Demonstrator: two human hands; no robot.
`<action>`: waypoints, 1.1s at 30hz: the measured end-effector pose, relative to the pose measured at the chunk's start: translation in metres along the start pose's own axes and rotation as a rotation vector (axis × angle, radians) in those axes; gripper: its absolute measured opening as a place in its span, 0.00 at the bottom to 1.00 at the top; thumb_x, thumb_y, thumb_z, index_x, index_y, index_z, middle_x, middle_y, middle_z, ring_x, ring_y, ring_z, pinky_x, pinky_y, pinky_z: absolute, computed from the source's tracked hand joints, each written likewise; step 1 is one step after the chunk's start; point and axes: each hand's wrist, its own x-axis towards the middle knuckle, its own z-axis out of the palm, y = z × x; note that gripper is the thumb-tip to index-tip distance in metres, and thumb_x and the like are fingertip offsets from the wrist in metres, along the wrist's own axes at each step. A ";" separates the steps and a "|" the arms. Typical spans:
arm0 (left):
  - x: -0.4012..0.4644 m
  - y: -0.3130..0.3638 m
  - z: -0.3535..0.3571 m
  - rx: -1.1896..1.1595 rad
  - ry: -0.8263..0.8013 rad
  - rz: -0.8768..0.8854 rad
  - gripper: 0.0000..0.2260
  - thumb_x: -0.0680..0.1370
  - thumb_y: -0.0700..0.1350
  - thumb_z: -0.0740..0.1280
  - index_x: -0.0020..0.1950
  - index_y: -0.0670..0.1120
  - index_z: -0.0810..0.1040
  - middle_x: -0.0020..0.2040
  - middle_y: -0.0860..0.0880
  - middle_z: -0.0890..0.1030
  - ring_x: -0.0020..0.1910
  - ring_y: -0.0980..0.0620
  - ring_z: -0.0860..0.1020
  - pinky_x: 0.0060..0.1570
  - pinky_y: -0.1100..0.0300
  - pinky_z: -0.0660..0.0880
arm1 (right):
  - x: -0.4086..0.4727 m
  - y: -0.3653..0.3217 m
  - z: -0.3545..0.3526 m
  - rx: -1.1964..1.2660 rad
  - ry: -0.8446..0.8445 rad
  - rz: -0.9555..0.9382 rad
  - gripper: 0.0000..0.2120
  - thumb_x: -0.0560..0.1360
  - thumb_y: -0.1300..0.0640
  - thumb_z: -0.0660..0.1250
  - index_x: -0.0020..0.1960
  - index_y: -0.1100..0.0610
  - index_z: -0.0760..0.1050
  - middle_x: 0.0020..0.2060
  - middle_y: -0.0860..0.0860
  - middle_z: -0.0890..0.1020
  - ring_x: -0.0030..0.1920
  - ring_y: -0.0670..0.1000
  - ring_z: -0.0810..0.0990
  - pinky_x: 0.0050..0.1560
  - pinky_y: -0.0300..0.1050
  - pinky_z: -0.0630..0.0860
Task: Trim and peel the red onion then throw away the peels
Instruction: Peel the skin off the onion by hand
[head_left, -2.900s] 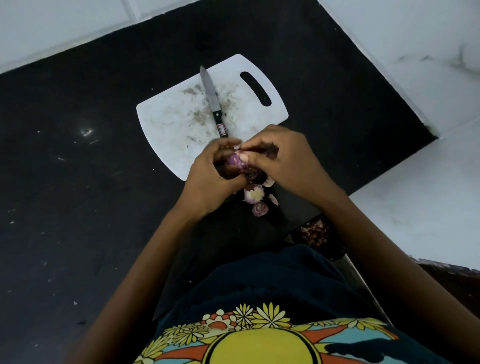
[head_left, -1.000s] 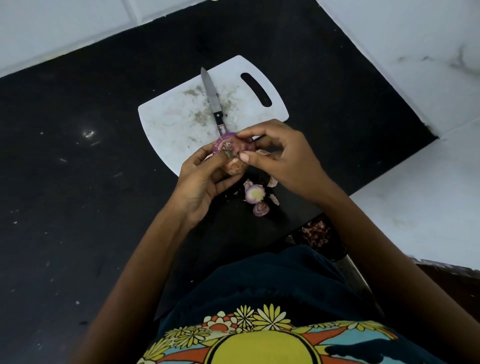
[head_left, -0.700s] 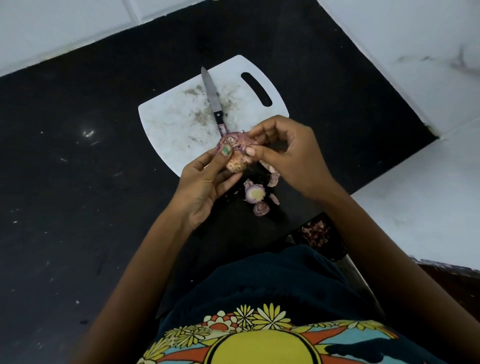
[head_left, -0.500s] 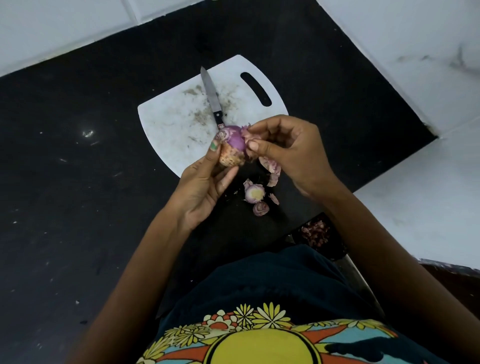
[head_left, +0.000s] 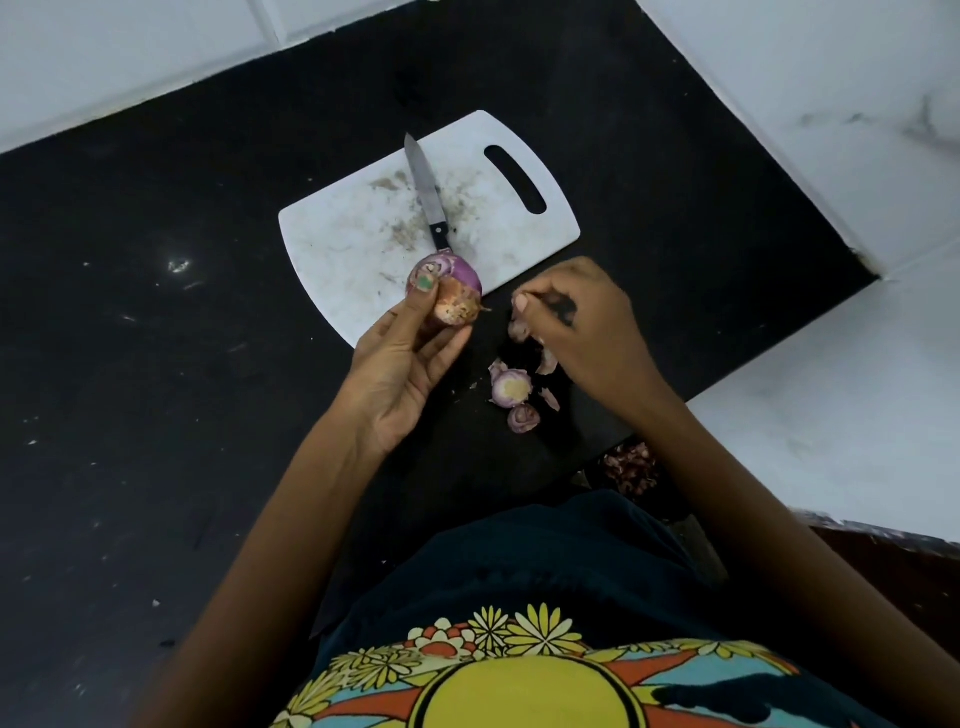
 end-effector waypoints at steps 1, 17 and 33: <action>0.000 -0.001 0.000 -0.003 0.007 0.007 0.19 0.76 0.45 0.67 0.64 0.38 0.74 0.51 0.42 0.82 0.44 0.51 0.84 0.38 0.64 0.81 | 0.000 -0.005 -0.002 0.107 -0.005 -0.001 0.05 0.74 0.58 0.68 0.47 0.58 0.81 0.45 0.51 0.78 0.42 0.42 0.77 0.46 0.31 0.73; -0.004 -0.005 0.010 -0.078 -0.004 -0.022 0.05 0.77 0.42 0.67 0.46 0.40 0.79 0.38 0.46 0.81 0.38 0.55 0.81 0.47 0.63 0.79 | -0.003 -0.033 0.014 0.162 -0.001 -0.151 0.14 0.66 0.63 0.74 0.50 0.60 0.76 0.45 0.54 0.78 0.42 0.46 0.77 0.42 0.29 0.73; -0.005 0.001 -0.005 -0.267 -0.080 -0.144 0.21 0.76 0.43 0.64 0.67 0.37 0.71 0.56 0.40 0.81 0.51 0.47 0.83 0.56 0.54 0.78 | 0.009 0.000 -0.008 -0.248 -0.388 -0.088 0.05 0.68 0.64 0.73 0.40 0.55 0.81 0.41 0.48 0.82 0.41 0.46 0.80 0.47 0.45 0.78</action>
